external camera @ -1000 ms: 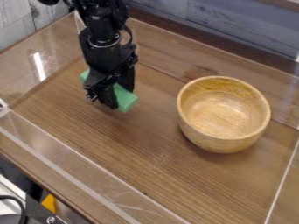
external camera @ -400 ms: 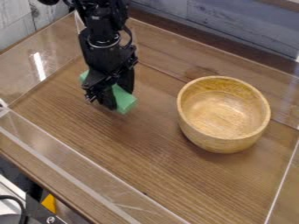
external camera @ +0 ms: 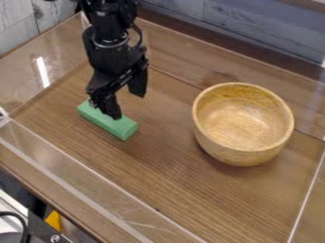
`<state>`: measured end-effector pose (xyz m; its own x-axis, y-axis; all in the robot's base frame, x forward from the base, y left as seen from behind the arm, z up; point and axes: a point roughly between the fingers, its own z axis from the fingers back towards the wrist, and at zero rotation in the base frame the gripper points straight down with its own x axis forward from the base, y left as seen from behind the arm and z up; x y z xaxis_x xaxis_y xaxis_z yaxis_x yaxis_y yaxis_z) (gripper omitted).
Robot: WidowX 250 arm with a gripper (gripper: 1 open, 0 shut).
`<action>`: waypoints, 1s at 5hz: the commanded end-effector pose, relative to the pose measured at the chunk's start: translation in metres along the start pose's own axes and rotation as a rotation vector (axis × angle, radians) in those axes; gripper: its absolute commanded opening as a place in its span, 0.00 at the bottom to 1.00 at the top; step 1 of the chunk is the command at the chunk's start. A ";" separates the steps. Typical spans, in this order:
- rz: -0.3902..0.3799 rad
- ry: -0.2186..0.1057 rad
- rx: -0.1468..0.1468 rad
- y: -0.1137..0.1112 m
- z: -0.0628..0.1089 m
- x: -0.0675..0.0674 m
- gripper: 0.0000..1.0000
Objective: Remove the green block from inside the brown bowl and put it on the table
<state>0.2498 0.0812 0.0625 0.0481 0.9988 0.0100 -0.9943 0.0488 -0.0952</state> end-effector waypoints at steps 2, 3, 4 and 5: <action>-0.020 -0.037 -0.068 -0.016 0.019 0.017 1.00; -0.085 -0.041 -0.074 -0.019 0.024 0.021 1.00; -0.118 -0.048 -0.080 -0.021 0.028 0.027 1.00; -0.125 -0.054 -0.084 -0.022 0.028 0.032 1.00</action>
<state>0.2634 0.1065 0.0787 0.1728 0.9837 0.0501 -0.9754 0.1780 -0.1301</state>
